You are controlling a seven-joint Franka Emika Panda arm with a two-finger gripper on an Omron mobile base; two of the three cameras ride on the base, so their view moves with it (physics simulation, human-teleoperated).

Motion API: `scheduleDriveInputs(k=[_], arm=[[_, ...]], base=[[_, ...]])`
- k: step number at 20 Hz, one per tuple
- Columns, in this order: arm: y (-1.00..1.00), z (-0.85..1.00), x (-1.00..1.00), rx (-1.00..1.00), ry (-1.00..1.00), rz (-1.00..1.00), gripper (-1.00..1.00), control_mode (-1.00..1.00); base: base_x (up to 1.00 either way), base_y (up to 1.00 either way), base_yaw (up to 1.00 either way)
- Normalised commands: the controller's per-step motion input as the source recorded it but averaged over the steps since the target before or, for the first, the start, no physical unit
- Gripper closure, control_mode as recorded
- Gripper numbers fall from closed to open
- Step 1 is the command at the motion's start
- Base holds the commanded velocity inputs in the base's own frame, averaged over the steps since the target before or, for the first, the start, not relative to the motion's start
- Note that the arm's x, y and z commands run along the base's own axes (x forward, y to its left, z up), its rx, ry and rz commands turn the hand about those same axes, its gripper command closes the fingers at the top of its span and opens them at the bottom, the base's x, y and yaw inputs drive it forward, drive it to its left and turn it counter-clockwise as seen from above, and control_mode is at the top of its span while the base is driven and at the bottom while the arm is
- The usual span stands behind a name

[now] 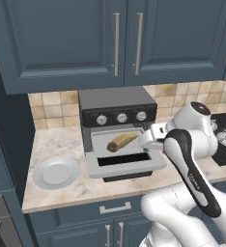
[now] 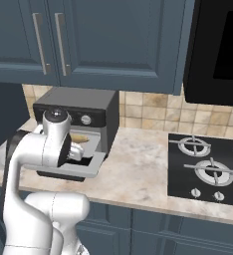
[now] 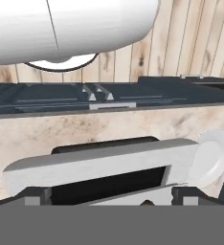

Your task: Pull the toaster oven rack outwards. Pick up the baguette from the plate and place it on the toaster oven rack. Close the toaster oven door fully and set the temperature to the lowest setting.

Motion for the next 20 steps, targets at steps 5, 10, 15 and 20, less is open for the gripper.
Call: scheduleDriveInputs(k=[5,10,15,20], arm=[[0.00,-0.02,0.00,0.00,-0.02,0.02,-1.00,-1.00],[0.00,-0.10,0.00,-0.01,-0.03,0.01,-1.00,-1.00],[0.00,-0.13,0.00,-0.02,-0.02,0.01,-1.00,-1.00],[0.00,-0.18,0.00,-0.03,-0.02,0.01,-1.00,-1.00]], base=[[0.00,0.00,0.00],[0.00,0.00,0.00],[0.00,0.00,0.00],[0.00,0.00,0.00]])
